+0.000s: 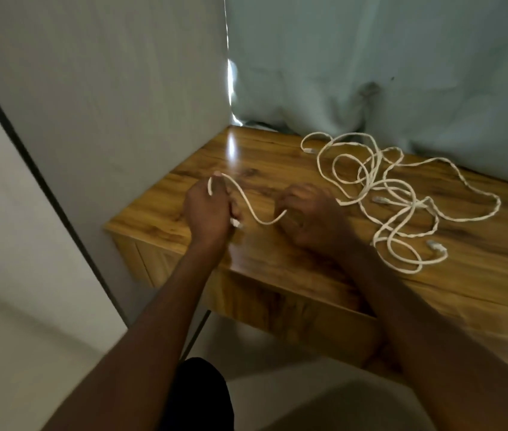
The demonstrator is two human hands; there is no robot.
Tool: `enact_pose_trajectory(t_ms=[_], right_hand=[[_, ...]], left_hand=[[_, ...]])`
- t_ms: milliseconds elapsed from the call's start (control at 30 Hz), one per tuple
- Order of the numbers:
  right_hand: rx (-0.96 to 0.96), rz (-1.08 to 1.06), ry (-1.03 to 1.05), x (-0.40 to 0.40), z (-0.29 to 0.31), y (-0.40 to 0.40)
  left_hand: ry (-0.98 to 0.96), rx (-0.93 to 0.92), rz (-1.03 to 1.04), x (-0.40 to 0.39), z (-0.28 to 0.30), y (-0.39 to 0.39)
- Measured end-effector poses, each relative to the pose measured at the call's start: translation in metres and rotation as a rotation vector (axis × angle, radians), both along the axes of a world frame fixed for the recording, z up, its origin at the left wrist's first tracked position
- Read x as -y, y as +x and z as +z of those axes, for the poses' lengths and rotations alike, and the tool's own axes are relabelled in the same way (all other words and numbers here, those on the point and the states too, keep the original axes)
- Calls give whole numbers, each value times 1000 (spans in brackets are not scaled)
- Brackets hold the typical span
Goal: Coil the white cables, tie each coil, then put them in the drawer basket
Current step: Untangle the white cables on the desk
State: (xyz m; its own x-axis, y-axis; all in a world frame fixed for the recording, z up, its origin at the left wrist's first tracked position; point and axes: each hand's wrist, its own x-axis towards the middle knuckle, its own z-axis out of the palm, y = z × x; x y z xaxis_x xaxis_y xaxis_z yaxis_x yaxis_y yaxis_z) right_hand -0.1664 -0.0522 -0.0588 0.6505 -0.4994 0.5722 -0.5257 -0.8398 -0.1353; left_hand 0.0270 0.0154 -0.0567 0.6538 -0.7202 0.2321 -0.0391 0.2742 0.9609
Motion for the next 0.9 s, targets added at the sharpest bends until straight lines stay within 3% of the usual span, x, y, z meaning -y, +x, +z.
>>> enact_pose_trajectory(t_ms=[167, 300, 600, 767, 900], right_hand=[[-55, -30, 18, -7, 1, 1], [-3, -69, 24, -9, 5, 2], [210, -63, -50, 13, -6, 2], [275, -174, 42, 22, -12, 5], [252, -333, 60, 58, -11, 12]], left_hand=[[-74, -67, -366, -11, 3, 3], [-64, -118, -374, -3, -1, 11], [-155, 289, -502, 41, -9, -12], [-11, 84, -749, 81, -1, -17], [141, -31, -1119, 109, 7, 1]])
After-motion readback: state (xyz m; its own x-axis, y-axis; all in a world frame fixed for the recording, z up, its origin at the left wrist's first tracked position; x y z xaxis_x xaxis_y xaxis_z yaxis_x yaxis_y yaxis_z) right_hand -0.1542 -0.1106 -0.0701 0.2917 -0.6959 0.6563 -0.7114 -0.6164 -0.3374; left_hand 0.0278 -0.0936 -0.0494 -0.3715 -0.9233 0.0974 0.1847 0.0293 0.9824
